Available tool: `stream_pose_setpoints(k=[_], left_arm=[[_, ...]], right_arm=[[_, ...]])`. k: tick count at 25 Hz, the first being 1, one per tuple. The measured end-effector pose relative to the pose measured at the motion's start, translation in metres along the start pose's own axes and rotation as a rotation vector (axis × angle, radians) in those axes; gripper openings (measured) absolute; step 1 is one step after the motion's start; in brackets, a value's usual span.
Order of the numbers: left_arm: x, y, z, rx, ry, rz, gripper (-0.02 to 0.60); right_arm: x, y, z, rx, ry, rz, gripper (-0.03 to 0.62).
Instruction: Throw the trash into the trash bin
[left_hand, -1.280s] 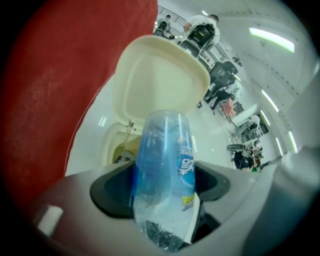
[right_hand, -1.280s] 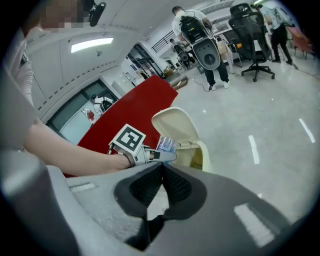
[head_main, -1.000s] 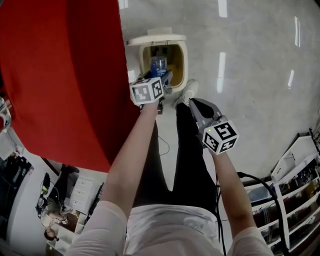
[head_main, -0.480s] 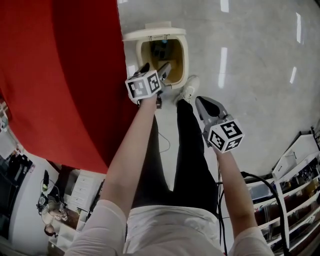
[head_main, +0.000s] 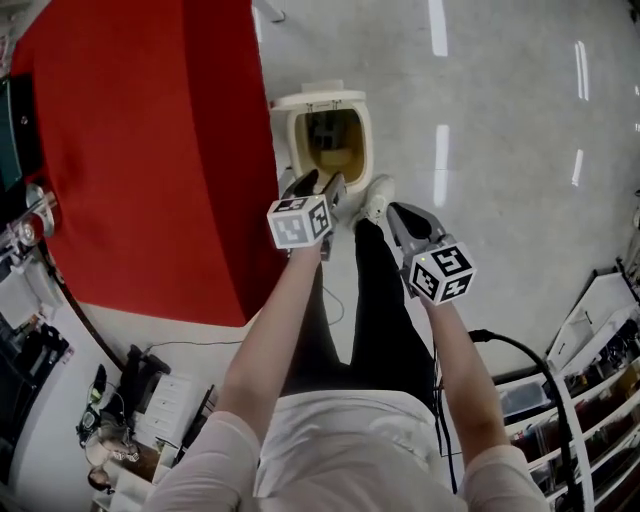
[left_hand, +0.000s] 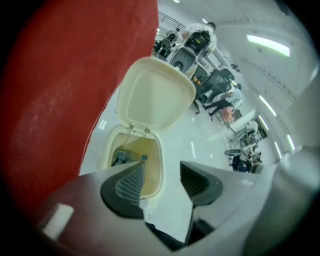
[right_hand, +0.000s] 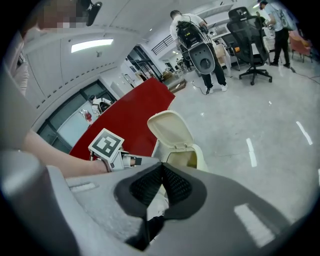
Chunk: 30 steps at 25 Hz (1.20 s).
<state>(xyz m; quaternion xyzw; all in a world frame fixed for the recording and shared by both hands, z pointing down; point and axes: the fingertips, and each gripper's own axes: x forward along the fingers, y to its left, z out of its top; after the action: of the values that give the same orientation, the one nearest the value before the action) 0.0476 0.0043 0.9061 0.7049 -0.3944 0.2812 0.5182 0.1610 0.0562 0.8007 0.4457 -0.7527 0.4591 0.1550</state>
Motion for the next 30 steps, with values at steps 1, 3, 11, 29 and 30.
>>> stream_pose_setpoints(k=[1,3,11,29,30], left_arm=[[-0.01,-0.007,0.004,0.01,-0.01,-0.008,0.222],[-0.032,-0.02,0.012,0.026,-0.025,-0.024,0.147],[-0.146,-0.063,0.031,0.116,-0.071,-0.074,0.018],[-0.373,-0.126,0.069,0.439,-0.273,-0.121,0.005],[-0.379,-0.126,0.067,0.436,-0.279,-0.122,0.005]], right_arm=[[-0.006,0.007,0.005,-0.009,-0.005,-0.001,0.002],[-0.019,0.022,0.014,-0.027,-0.012,0.001,0.002],[-0.071,0.091,0.043,-0.062,-0.025,0.018,0.002],[-0.166,0.203,0.123,-0.278,-0.123,0.022,0.0],[-0.17,0.206,0.122,-0.276,-0.128,0.02,0.001]])
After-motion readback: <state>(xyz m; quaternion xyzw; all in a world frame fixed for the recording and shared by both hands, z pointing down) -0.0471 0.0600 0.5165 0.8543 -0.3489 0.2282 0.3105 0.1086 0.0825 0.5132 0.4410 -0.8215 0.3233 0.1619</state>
